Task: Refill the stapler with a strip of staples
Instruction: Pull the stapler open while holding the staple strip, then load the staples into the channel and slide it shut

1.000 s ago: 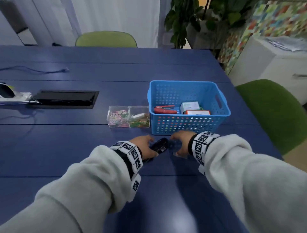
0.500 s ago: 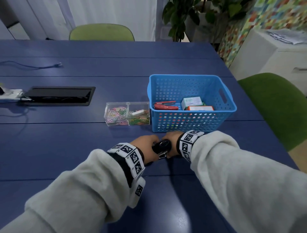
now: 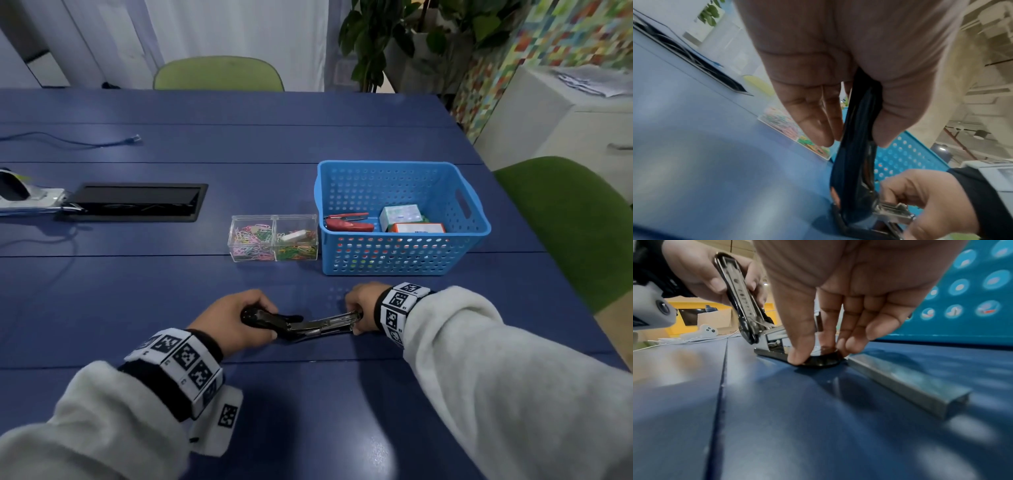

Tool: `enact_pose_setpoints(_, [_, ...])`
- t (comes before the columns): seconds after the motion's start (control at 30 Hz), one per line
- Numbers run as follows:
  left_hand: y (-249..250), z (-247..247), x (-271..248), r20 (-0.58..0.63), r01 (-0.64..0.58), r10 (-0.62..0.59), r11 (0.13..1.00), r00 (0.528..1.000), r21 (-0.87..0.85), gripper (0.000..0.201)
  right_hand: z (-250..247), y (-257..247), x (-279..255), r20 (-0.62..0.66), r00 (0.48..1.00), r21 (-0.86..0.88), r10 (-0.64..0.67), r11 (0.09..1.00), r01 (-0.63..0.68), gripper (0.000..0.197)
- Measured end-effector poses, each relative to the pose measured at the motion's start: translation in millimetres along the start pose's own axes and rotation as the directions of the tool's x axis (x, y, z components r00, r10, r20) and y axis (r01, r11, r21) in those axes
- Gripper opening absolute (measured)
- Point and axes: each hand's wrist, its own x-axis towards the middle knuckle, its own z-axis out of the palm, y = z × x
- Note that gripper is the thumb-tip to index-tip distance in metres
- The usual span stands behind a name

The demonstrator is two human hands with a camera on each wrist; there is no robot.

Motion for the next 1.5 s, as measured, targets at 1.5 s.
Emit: enact_pose_setpoints(1.5, [-8, 6, 30, 0.226, -0.054, -0.080, 0.844, 0.971, 0.534, 0.052, -12, 18, -39, -0.270, 0.956, 0.250, 0.115, 0.967, -0.045, 0.008])
